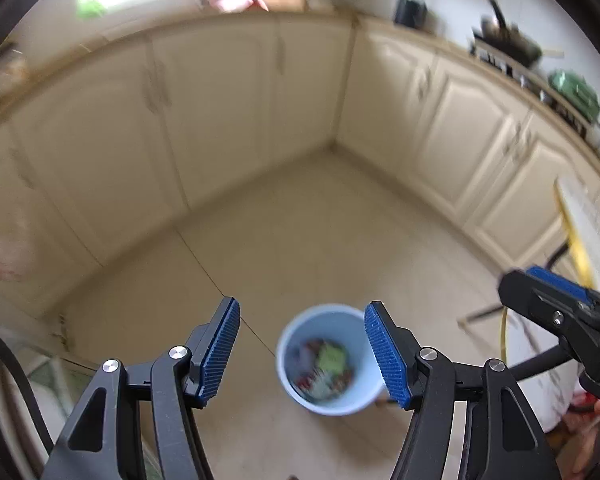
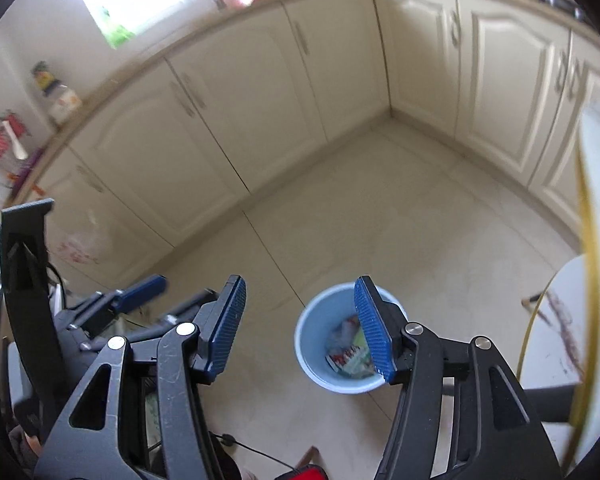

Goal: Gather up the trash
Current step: 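Move both tools back toward the table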

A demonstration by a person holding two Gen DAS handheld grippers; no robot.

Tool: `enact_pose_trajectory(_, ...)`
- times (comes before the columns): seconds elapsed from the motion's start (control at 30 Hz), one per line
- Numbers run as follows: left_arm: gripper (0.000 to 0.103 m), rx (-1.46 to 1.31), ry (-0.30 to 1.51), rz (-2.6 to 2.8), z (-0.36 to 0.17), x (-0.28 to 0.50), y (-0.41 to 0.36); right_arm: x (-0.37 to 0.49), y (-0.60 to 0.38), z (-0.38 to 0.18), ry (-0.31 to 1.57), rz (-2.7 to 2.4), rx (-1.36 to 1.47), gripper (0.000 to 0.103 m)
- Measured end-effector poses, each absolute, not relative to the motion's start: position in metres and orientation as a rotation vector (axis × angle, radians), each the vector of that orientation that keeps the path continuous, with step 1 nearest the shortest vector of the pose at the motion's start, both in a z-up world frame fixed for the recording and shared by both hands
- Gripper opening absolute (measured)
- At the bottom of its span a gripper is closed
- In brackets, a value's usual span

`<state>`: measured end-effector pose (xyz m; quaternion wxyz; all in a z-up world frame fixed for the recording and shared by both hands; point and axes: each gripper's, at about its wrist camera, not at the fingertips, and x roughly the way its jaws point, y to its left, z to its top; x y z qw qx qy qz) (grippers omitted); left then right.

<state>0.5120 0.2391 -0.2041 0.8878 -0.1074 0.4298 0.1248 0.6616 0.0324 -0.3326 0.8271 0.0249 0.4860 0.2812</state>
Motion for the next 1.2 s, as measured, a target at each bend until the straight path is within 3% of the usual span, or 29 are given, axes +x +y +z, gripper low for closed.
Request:
enact_pose_trajectory(0.13,0.065,-0.181,0.716,0.289,-0.144,0.474,0.215,0.624,0.02,-0.275,0.898,0.619,0.041,0.056)
enact_pose_trajectory(0.4,0.091,-0.076,0.422,0.274,-0.063,0.393,0.141,0.53,-0.04,-0.155,0.575,0.533,-0.004,0.08)
enact_pose_trajectory(0.47,0.095,-0.07,0.352,0.268,-0.047,0.373,0.121,0.504,-0.059,-0.128,0.5,0.493,-0.009,0.095)
enact_pose_trajectory(0.53,0.099,-0.064,0.308,0.254,-0.042,0.359,0.102,0.48,-0.073,-0.106,0.434,0.45,-0.011,0.102)
enact_pose_trajectory(0.73,0.102,-0.04,0.182,0.239,-0.033,0.319,0.058,0.412,-0.112,-0.058,0.293,0.326,-0.031,0.103)
enact_pose_trajectory(1.03,0.102,-0.005,0.113,0.182,-0.104,0.232,-0.013,0.371,-0.17,-0.043,0.228,0.209,-0.012,0.103)
enact_pose_trajectory(1.2,0.102,0.009,0.135,0.153,-0.112,0.243,-0.029,0.373,-0.207,-0.045,0.231,0.161,0.026,0.103)
